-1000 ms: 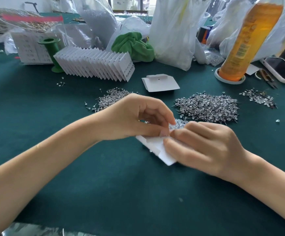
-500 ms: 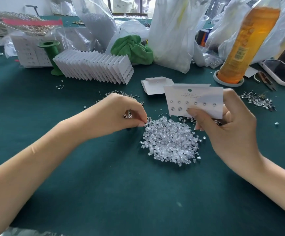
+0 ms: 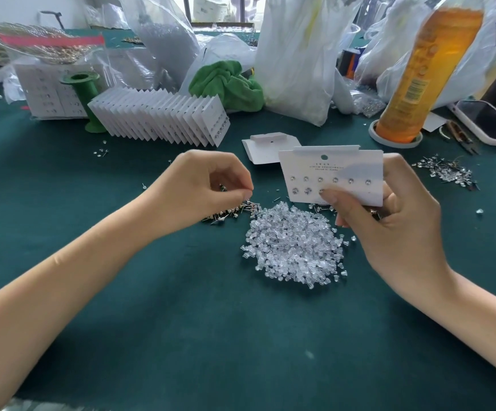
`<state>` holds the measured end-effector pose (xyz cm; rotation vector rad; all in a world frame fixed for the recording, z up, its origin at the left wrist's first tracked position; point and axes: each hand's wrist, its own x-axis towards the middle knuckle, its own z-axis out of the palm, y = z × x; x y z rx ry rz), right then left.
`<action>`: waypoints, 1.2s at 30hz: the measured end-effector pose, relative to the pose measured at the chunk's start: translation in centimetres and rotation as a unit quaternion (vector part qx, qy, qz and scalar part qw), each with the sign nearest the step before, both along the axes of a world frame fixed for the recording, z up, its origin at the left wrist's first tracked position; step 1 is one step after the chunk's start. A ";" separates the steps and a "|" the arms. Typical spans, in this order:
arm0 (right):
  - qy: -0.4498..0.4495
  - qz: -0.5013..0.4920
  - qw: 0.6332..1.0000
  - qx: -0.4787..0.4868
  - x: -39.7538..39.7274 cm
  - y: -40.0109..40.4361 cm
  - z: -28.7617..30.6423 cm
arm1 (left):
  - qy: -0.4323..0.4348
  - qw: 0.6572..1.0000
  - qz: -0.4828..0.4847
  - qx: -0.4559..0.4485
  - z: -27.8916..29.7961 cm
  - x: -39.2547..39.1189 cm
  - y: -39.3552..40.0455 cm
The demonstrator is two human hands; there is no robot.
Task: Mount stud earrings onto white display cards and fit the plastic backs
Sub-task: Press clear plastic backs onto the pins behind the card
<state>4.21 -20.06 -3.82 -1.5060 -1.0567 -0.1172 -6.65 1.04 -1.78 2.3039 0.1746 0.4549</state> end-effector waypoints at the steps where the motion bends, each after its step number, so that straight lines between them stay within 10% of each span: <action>1: -0.019 -0.002 1.000 -0.005 0.0 0.0 -0.1 | -0.003 1.000 0.004 -0.022 0.1 0.1 0.0; 17: -0.582 0.019 0.811 -0.059 0.4 0.0 -0.3 | 0.004 0.967 -0.081 -0.241 2.0 -0.2 -2.8; 36: -0.572 0.020 0.814 -0.093 -0.4 -0.1 -0.1 | 0.076 0.972 -0.184 -0.126 1.6 -0.9 -4.4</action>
